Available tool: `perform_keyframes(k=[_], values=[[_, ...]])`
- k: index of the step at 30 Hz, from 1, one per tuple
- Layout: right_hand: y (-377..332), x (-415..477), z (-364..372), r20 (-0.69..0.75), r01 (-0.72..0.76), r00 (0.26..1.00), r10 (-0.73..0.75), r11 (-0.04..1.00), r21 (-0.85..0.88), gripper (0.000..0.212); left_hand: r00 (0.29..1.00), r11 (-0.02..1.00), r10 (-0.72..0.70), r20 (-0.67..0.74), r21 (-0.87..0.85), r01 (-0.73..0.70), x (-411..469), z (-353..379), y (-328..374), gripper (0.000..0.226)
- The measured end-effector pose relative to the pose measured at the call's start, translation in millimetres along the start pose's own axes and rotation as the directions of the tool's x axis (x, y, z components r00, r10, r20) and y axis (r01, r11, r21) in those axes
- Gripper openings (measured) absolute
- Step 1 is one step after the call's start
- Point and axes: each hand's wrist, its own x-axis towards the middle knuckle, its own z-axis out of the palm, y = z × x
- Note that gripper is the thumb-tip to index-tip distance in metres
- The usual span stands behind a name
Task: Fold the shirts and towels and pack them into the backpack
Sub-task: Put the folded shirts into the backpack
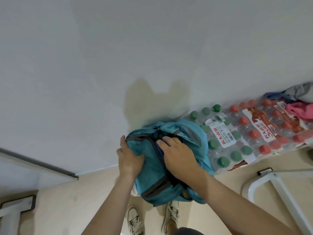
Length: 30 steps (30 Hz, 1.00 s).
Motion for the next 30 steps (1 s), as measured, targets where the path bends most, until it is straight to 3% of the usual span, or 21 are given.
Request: perform_keyframes(k=[2, 3, 5, 6, 8, 10, 14, 17, 20, 23, 27, 30], values=[[16.4, -2.4, -7.7, -0.124, 0.024, 0.992, -0.023, 1.000, 0.003, 0.044, 0.975, 0.909, 0.191, -0.113, 0.395, -0.132, -7.4, 1.8, -2.4, 0.099], [28.3, 0.8, -11.7, -0.110, 0.000, 0.994, 0.002, 1.000, 0.013, 0.043, 0.921, 0.760, 0.381, -0.079, 0.595, -0.263, -10.9, 5.2, -4.3, 0.099], [52.5, 9.9, -13.7, -0.016, -0.043, 0.999, 0.046, 0.990, 0.137, 0.045, 0.729, 0.373, 0.643, 0.233, 0.737, -0.564, -17.4, 20.1, -9.2, 0.091], [60.8, 14.7, -15.3, 0.039, -0.083, 0.996, 0.076, 0.970, 0.231, 0.047, 0.643, 0.203, 0.641, 0.420, 0.715, -0.670, -19.9, 28.9, -11.1, 0.078], [71.4, 23.1, -21.4, 0.088, -0.144, 0.989, 0.122, 0.941, 0.307, 0.049, 0.612, 0.021, 0.444, 0.655, 0.675, -0.738, -22.8, 37.4, -12.0, 0.054], [80.0, 28.1, -23.1, 0.079, -0.168, 0.985, 0.152, 0.943, 0.287, 0.046, 0.669, 0.009, 0.265, 0.695, 0.691, -0.722, -16.7, 38.0, -16.3, 0.046], [88.4, 33.0, -24.7, 0.136, -0.203, 0.975, 0.174, 0.950, 0.237, 0.044, 0.702, -0.026, 0.225, 0.676, 0.724, -0.689, -9.9, 31.6, -8.7, 0.040], [78.3, 23.8, -33.6, 0.191, -0.165, 0.973, 0.131, 0.971, 0.173, 0.054, 0.692, 0.149, 0.410, 0.594, 0.705, -0.694, -7.2, 39.9, -1.3, 0.041], [72.0, -1.2, -40.9, 0.204, -0.017, 0.978, 0.028, 0.998, -0.058, 0.072, 0.644, 0.171, 0.569, 0.511, 0.693, -0.701, -3.1, 62.7, 6.6, 0.042], [71.5, -28.4, -34.2, 0.259, 0.082, 0.966, -0.019, 0.969, -0.235, 0.077, 0.735, 0.222, 0.417, 0.534, 0.725, -0.652, 1.6, 90.5, 8.8, 0.076], [90.1, -46.0, -23.8, 0.210, 0.105, 0.977, -0.032, 0.933, -0.345, 0.027, 0.801, 0.115, 0.265, 0.537, 0.807, -0.579, -1.1, 112.5, 14.8, 0.078], [102.8, -49.4, -23.2, 0.158, 0.131, 0.984, -0.080, 0.927, -0.351, 0.043, 0.807, 0.098, 0.220, 0.548, 0.811, -0.577, -5.5, 114.5, 20.7, 0.090]])
